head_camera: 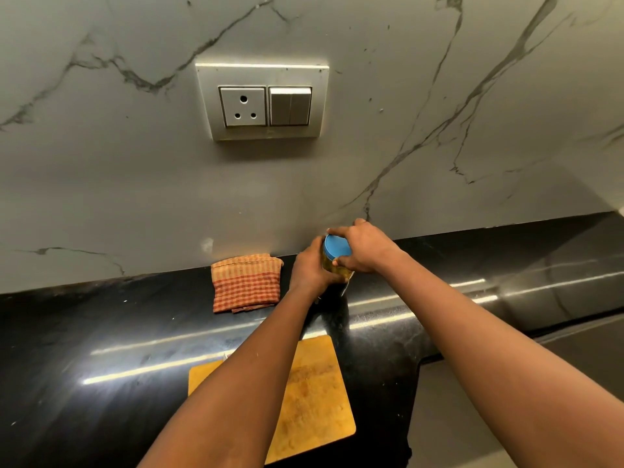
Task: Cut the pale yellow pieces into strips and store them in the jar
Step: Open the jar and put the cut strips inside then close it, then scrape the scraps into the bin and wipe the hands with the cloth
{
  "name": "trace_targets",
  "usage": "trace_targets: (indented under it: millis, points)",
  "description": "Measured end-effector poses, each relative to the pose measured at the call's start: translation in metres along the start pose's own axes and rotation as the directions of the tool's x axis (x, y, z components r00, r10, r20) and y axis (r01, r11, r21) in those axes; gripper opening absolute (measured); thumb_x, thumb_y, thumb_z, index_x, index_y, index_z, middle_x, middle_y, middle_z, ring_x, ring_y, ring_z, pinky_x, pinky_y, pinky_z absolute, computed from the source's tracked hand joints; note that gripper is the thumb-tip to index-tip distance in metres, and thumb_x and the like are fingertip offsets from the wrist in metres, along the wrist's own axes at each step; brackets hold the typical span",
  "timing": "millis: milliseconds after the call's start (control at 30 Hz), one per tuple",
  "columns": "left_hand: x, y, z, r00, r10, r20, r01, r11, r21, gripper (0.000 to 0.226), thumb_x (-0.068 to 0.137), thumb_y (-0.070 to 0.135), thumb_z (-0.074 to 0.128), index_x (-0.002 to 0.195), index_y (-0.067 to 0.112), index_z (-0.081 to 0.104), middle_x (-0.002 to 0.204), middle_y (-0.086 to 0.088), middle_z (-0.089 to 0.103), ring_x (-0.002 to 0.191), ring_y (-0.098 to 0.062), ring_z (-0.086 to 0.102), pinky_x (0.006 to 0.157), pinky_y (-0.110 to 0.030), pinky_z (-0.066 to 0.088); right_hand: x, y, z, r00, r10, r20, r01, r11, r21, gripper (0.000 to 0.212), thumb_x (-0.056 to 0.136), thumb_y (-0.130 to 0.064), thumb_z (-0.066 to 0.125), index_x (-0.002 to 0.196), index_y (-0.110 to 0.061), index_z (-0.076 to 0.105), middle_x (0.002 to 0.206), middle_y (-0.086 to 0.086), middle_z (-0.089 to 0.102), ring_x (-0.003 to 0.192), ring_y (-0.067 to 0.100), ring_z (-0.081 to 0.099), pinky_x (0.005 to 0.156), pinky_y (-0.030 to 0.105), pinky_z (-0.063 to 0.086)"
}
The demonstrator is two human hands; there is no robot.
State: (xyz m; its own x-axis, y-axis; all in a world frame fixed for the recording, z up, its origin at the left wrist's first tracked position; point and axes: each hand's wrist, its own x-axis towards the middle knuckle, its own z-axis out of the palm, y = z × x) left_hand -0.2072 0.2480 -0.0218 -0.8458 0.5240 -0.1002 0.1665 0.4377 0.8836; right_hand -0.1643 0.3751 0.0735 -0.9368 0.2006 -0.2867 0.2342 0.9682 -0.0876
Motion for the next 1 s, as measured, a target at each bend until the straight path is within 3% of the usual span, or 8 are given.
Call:
trace_targets:
  millis: [100,233,333,467,600,700,867,1000]
  points:
    - [-0.002,0.005,-0.001,1.000,-0.017,0.016,0.017,0.999,0.030,0.092,0.055,0.036,0.091,0.134,0.028,0.045,0.121,0.004,0.063,0.110,-0.017,0.060,0.095,-0.037,0.051,-0.002,0.001,-0.002,1.000,-0.008,0.014,0.008,1.000,-0.014,0.073,0.085,-0.046,0.067,0.148,-0.038,0.032,0.121,0.011,0.047,0.110,0.030,0.055,0.098,0.042,0.049]
    - [-0.011,0.008,-0.017,0.997,-0.074,0.006,0.073,0.992,0.103,0.118,0.055,0.034,0.094,0.152,0.018,0.027,0.142,-0.005,0.051,0.129,-0.024,0.050,0.106,-0.037,0.044,-0.012,0.003,-0.007,1.000,0.004,0.024,-0.003,1.000,-0.029,0.089,0.080,-0.058,0.067,0.152,-0.041,0.017,0.135,0.015,0.041,0.119,0.034,0.052,0.099,0.046,0.047]
    - [-0.025,0.003,-0.044,0.992,-0.103,-0.069,0.109,0.990,0.092,0.105,0.056,0.025,0.095,0.145,0.014,0.040,0.136,-0.007,0.058,0.118,-0.021,0.058,0.099,-0.031,0.048,-0.032,-0.008,-0.008,0.990,0.003,-0.144,-0.008,0.999,-0.033,0.084,0.084,-0.051,0.066,0.152,-0.034,0.019,0.135,0.015,0.042,0.115,0.034,0.053,0.091,0.045,0.051]
    - [-0.064,-0.008,-0.087,0.962,-0.171,-0.211,0.187,0.981,0.057,0.070,0.064,0.016,0.090,0.126,0.014,0.060,0.110,-0.001,0.066,0.099,-0.015,0.064,0.081,-0.023,0.051,-0.066,-0.048,0.004,0.940,-0.049,-0.339,0.078,0.994,0.072,0.053,0.087,-0.040,0.064,0.134,-0.022,0.049,0.116,0.008,0.056,0.103,0.027,0.058,0.082,0.042,0.054]
    - [-0.125,-0.033,-0.121,0.916,-0.207,-0.345,0.272,0.950,0.155,0.042,0.067,0.019,0.084,0.107,0.017,0.071,0.094,0.001,0.073,0.086,-0.013,0.067,0.084,-0.025,0.053,-0.105,-0.107,0.047,0.960,-0.212,-0.184,0.241,0.959,0.152,0.026,0.083,-0.039,0.065,0.101,-0.020,0.065,0.094,0.003,0.069,0.089,0.022,0.065,0.074,0.038,0.055]
    - [-0.174,-0.058,-0.132,0.885,-0.286,-0.369,0.363,0.918,0.159,0.030,0.070,0.020,0.084,0.096,0.018,0.071,0.076,0.008,0.068,0.074,-0.009,0.065,0.075,-0.025,0.054,-0.132,-0.147,0.087,0.959,-0.282,-0.011,0.278,0.940,0.199,0.029,0.077,-0.046,0.071,0.091,-0.021,0.069,0.089,0.001,0.070,0.088,0.019,0.064,0.072,0.033,0.053]
    - [-0.233,-0.091,-0.140,0.841,-0.390,-0.374,0.490,0.843,0.223,0.027,0.069,0.026,0.081,0.091,0.021,0.069,0.077,0.007,0.066,0.080,-0.014,0.064,0.071,-0.027,0.051,-0.155,-0.185,0.126,0.968,-0.223,0.111,0.188,0.946,0.263,0.041,0.073,-0.050,0.075,0.086,-0.013,0.068,0.086,0.003,0.067,0.084,0.020,0.061,0.068,0.035,0.052]
    - [-0.251,-0.098,-0.139,0.812,-0.467,-0.351,0.553,0.807,0.207,0.031,0.064,0.034,0.087,0.081,0.020,0.065,0.079,0.001,0.067,0.078,-0.016,0.063,0.069,-0.030,0.053,-0.157,-0.193,0.140,0.978,-0.173,0.112,0.134,0.946,0.294,0.040,0.071,-0.048,0.078,0.085,-0.013,0.063,0.087,0.004,0.065,0.081,0.021,0.059,0.058,0.030,0.038]
